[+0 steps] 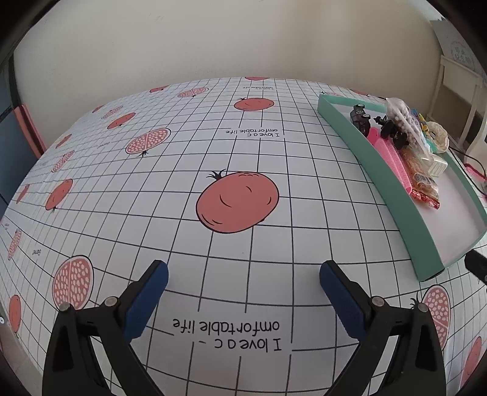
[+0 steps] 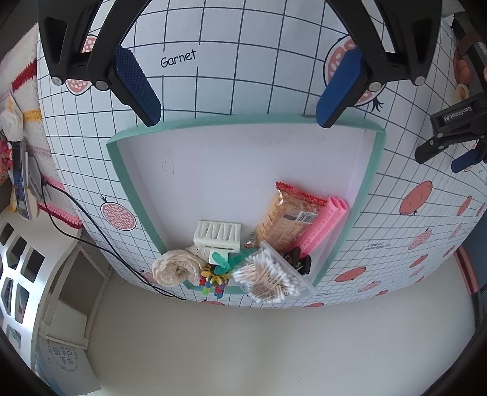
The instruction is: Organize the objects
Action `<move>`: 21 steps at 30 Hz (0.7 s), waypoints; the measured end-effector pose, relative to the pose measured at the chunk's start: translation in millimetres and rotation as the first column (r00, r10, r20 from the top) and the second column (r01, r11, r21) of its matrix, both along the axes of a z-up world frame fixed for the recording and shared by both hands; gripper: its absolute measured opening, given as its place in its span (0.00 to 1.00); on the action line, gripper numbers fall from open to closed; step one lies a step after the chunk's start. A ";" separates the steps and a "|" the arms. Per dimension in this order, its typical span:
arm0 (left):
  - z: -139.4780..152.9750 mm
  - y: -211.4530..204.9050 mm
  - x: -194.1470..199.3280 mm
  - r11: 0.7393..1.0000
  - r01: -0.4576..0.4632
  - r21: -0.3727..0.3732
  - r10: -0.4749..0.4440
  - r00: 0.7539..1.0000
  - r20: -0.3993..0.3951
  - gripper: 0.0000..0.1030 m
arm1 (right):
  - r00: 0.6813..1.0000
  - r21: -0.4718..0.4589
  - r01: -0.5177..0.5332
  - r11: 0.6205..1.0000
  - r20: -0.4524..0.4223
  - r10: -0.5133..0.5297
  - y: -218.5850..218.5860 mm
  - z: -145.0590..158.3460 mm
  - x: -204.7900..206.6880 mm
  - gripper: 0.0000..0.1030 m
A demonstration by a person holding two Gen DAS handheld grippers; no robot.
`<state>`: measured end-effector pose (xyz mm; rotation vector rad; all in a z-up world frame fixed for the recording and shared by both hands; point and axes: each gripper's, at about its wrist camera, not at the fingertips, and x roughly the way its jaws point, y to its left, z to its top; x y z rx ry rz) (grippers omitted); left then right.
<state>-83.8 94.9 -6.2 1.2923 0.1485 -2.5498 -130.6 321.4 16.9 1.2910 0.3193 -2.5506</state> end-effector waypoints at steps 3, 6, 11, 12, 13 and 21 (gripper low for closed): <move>-1.0 -2.9 1.6 1.000 -0.002 0.026 0.002 1.000 -0.002 0.97 | 1.000 0.010 -0.001 1.000 0.002 0.001 0.8 -3.1 1.8 1.00; -1.1 -3.2 2.5 1.000 -0.002 0.032 0.002 1.000 -0.003 0.97 | 1.000 0.022 -0.011 1.000 0.009 0.011 1.5 -8.9 4.3 1.00; -1.2 -2.5 3.4 0.999 0.011 0.032 -0.011 1.000 -0.006 0.97 | 0.999 0.012 -0.003 1.000 0.033 0.003 7.1 -15.9 2.2 1.00; -0.8 -1.8 3.6 0.999 0.012 0.032 -0.012 1.000 -0.006 0.97 | 0.999 0.008 -0.002 1.000 0.034 0.002 7.7 -16.1 2.1 1.00; -0.8 -1.9 3.7 0.999 0.013 0.032 -0.012 1.000 -0.007 0.97 | 0.999 0.006 -0.002 1.000 0.037 0.002 7.8 -16.8 1.9 1.00; -0.8 -1.4 4.0 0.999 0.015 0.032 -0.015 1.000 -0.009 0.97 | 0.999 0.002 0.008 1.000 0.051 -0.008 9.8 -23.6 -2.0 1.00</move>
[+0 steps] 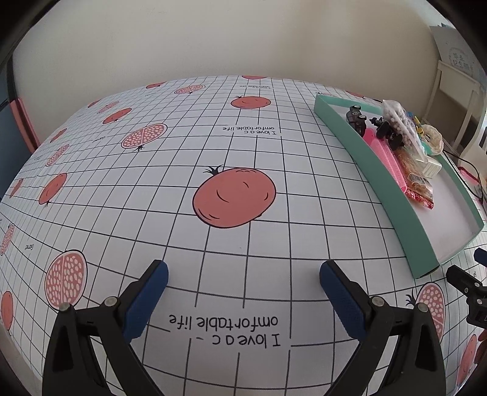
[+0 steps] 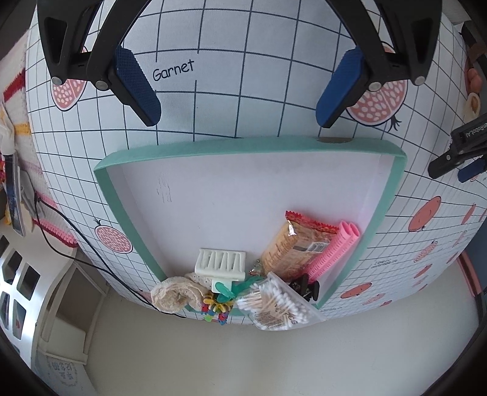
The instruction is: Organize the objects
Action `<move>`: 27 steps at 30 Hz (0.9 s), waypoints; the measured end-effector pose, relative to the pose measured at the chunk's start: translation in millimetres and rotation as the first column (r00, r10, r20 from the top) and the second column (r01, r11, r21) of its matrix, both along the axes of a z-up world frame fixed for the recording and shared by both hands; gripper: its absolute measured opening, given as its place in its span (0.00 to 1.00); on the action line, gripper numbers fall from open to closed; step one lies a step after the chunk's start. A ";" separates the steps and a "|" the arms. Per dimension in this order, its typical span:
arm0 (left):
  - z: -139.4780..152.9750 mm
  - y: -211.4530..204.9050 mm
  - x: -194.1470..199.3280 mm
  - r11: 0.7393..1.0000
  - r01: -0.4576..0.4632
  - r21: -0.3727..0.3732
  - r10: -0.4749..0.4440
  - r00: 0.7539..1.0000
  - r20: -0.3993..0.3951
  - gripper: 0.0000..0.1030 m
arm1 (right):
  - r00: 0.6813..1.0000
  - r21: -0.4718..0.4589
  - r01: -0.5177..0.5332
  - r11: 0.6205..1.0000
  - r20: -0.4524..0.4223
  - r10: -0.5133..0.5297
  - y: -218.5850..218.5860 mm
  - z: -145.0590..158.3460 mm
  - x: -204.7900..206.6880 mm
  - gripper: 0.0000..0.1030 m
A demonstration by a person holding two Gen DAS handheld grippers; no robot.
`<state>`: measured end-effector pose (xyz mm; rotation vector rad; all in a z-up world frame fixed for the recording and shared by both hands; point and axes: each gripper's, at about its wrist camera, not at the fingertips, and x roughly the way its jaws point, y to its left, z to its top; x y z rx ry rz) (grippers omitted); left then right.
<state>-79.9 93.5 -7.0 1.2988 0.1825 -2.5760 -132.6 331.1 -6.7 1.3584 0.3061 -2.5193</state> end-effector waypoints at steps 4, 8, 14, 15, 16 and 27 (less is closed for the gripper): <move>-0.1 0.1 -0.1 1.000 0.000 0.000 0.000 1.000 0.000 0.97 | 1.000 -0.006 0.007 1.000 0.005 -0.007 1.7 -2.2 -1.1 1.00; 0.0 0.1 -0.2 1.000 0.000 0.000 0.000 1.000 0.001 0.97 | 1.000 -0.013 0.008 1.000 0.007 -0.008 2.4 -3.2 -1.2 1.00; 0.2 0.4 -0.4 1.000 -0.001 0.000 0.001 1.000 0.001 0.97 | 1.000 -0.031 0.013 0.999 0.018 -0.013 4.4 -4.5 -2.4 1.00; 0.3 0.5 -0.4 1.000 -0.001 0.000 0.001 1.000 0.001 0.97 | 1.000 -0.032 0.013 0.999 0.019 -0.013 4.4 -4.5 -2.6 1.00; 0.3 0.5 -0.4 1.000 -0.001 0.000 0.001 1.000 0.000 0.97 | 1.000 -0.033 0.013 0.999 0.020 -0.013 4.8 -4.8 -2.7 1.00; 0.2 0.7 -0.5 1.000 -0.002 0.000 0.002 1.000 0.000 0.97 | 1.000 -0.033 0.013 0.999 0.020 -0.013 4.5 -4.7 -2.6 1.00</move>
